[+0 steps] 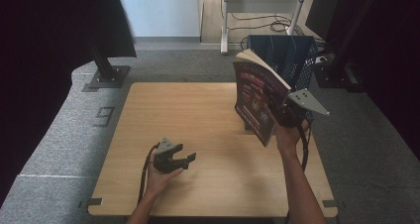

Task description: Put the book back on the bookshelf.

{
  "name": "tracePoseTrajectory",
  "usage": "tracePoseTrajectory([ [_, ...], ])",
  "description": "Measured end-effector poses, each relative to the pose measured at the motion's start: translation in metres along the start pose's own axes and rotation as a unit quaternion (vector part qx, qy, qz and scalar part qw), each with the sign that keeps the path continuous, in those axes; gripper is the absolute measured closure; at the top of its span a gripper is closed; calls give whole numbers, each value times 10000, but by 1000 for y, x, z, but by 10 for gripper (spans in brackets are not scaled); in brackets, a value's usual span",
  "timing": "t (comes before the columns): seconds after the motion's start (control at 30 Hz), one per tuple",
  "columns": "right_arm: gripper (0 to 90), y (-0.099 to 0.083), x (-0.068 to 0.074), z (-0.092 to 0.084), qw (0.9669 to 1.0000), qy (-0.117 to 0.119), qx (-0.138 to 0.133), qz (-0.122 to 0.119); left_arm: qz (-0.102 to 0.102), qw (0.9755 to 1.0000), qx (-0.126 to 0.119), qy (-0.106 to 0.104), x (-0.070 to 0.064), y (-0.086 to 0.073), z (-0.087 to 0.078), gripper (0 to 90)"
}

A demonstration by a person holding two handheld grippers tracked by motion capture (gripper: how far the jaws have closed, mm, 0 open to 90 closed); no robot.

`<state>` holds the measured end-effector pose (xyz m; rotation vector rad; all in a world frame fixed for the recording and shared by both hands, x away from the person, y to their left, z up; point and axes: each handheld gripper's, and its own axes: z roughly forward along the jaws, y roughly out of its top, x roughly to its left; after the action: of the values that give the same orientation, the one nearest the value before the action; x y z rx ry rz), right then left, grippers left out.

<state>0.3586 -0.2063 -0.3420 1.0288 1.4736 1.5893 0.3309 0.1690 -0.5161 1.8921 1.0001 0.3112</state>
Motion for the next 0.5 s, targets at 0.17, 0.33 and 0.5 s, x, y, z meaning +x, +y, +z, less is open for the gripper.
tracePoseTrajectory([
  [0.17, 815, 2, -3, 3, 10000, -77, -4, 3, -9, 10000, -3, 9, 0, 0, -1, 293],
  [0.33, 815, 4, -7, 5, 9999, -156, -48, -3, -6, 10000, 6, -7, -1, -1, 0, 293],
  [0.5, 815, 6, -11, 8, 9997, -244, -57, 7, -10, 10000, -10, 7, 0, 0, -1, 292],
])
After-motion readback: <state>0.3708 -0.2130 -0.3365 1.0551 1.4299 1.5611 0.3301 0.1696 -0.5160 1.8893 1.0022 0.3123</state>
